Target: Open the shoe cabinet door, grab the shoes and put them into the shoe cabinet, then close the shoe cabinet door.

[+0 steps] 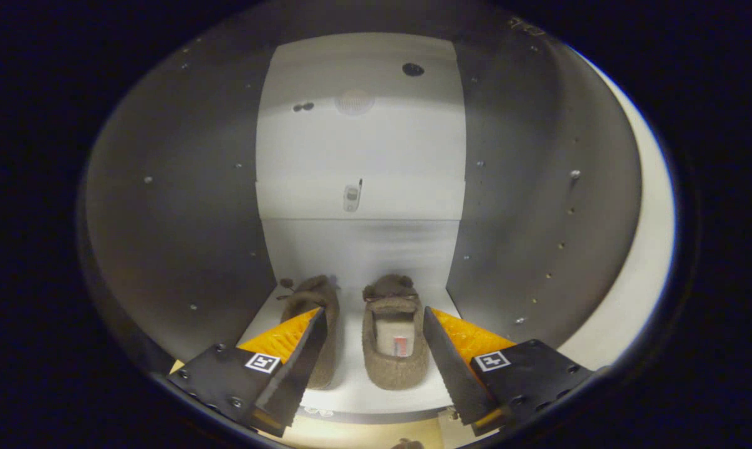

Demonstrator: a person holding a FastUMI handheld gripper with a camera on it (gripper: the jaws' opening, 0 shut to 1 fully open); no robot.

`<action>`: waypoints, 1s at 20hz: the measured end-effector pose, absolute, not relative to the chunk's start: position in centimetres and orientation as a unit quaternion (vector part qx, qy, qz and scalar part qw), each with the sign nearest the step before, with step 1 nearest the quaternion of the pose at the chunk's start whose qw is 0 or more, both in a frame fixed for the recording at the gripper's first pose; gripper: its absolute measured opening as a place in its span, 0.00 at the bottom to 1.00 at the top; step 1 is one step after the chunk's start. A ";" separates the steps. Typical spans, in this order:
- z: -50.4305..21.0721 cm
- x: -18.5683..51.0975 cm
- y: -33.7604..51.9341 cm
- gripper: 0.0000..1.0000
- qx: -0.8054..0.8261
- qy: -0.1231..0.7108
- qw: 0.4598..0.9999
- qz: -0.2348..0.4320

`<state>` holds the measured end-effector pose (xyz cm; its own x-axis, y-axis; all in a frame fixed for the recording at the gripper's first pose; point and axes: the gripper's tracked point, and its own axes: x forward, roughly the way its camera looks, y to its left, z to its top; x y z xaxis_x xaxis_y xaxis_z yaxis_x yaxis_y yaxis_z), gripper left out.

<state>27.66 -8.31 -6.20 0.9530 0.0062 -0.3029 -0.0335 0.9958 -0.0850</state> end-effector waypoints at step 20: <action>-0.4 -0.9 -8.5 0.97 -0.026 0.095 0.995 -0.035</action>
